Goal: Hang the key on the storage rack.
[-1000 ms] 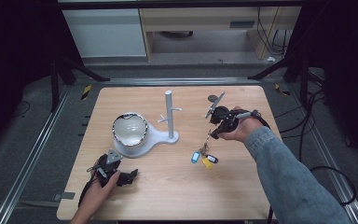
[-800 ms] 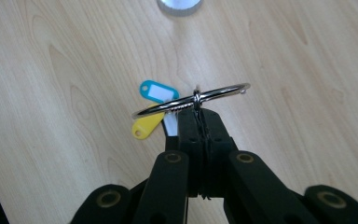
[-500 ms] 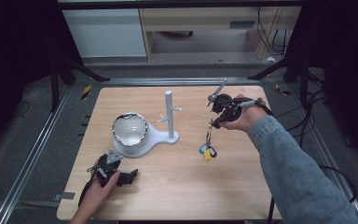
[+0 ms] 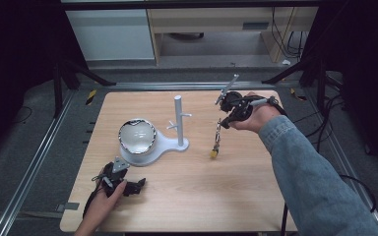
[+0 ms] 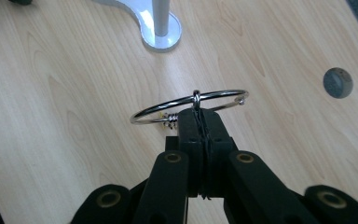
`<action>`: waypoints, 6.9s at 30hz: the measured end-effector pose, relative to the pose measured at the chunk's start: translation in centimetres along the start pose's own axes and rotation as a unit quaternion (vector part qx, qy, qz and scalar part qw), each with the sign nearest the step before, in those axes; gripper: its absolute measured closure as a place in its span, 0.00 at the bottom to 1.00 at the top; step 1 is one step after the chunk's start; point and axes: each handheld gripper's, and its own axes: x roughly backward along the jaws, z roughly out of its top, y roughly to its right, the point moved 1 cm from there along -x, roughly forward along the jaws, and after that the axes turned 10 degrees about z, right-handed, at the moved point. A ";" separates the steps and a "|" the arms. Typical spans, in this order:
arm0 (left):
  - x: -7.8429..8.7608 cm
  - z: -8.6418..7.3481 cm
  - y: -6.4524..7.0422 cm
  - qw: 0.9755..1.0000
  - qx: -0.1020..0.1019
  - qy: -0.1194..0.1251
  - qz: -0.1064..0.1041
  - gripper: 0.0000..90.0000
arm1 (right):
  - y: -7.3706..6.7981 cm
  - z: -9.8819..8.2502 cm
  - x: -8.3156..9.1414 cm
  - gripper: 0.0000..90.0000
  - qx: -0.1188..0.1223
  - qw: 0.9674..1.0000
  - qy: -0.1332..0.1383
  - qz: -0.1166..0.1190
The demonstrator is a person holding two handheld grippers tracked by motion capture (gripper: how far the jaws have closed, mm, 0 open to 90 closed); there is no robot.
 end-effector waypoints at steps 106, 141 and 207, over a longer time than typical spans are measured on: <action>0.0 0.0 0.0 1.000 -0.001 -0.001 0.000 0.00 | -1.7 11.4 0.3 0.99 0.065 0.997 -0.039 -0.017; 0.0 0.0 0.0 1.000 0.000 0.000 0.000 0.00 | -0.3 11.2 -1.8 0.99 0.045 0.998 -0.048 0.000; 0.0 0.0 0.0 1.000 -0.001 -0.001 0.000 0.00 | 3.0 6.0 1.1 0.08 -0.052 0.989 0.110 -0.084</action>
